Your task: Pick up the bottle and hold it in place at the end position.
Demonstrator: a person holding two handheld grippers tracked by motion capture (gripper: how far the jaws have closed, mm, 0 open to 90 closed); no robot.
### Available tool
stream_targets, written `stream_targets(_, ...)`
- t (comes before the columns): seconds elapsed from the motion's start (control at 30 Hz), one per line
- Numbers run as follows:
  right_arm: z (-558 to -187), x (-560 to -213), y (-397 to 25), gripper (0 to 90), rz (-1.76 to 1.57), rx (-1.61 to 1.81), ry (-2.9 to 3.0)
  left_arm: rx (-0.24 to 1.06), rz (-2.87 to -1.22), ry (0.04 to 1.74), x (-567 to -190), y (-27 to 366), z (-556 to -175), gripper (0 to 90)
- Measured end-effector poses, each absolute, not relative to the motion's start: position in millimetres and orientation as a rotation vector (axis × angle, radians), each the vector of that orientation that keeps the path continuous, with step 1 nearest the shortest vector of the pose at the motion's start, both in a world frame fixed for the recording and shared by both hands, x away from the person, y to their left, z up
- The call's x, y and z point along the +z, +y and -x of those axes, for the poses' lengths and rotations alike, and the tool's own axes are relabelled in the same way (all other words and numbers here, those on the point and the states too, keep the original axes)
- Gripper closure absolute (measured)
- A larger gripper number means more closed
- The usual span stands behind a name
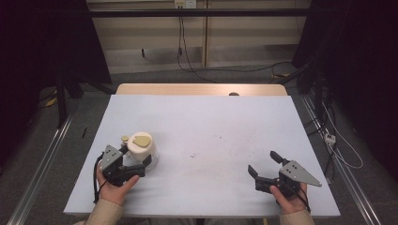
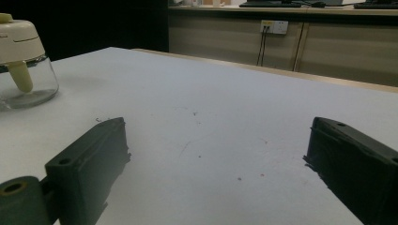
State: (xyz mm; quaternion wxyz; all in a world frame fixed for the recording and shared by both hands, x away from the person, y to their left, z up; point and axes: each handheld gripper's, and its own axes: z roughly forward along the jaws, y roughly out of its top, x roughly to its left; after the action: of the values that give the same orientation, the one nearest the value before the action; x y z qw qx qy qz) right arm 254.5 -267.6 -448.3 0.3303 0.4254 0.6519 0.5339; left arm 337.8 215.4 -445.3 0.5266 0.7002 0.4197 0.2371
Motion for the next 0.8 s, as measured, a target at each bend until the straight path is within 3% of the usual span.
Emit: stream_targets(0.8, -254.3, -448.2, -268.3, 4.7, -1.113, 1.398, 1.701, 0.636, -1.627, 1.076, -448.8, 193.5, -350.7, 3.3)
